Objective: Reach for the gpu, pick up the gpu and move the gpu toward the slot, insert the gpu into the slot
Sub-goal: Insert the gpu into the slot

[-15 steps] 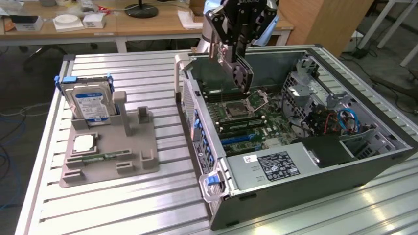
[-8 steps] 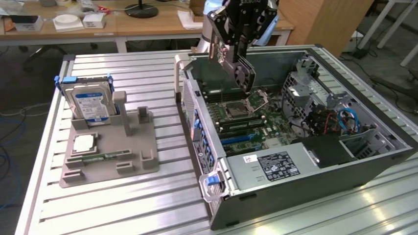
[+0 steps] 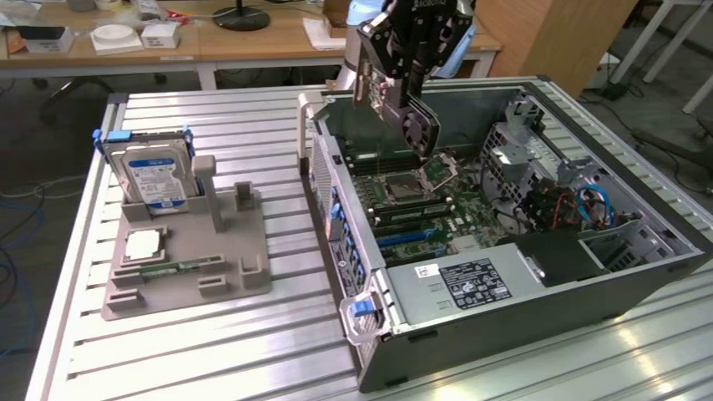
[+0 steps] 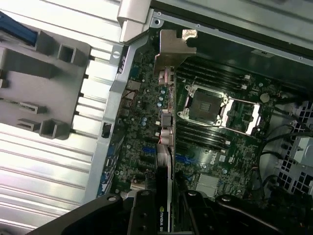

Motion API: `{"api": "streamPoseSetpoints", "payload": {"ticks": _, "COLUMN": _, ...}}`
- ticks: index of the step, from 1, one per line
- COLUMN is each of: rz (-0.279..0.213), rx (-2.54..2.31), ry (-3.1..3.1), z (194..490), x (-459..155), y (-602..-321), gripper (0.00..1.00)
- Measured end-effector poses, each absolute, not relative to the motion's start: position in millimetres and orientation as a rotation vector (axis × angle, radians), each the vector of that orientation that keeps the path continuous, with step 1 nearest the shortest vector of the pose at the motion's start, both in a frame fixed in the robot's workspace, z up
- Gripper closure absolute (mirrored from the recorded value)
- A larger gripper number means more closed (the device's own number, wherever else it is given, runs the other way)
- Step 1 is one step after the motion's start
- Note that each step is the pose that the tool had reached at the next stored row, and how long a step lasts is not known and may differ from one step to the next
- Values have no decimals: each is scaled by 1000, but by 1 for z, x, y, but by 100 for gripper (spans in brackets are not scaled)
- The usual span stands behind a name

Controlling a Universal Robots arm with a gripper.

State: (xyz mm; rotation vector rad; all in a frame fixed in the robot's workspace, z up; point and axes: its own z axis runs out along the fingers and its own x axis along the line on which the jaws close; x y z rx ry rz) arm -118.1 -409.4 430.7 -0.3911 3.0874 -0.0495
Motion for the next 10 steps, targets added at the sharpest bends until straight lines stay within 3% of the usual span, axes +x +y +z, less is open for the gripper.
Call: {"api": "streamPoseSetpoints", "payload": {"ticks": 10, "rz": -47, "rx": -515, "ry": 3068, "z": 428, "x": -113, "y": -409, "gripper": 75}}
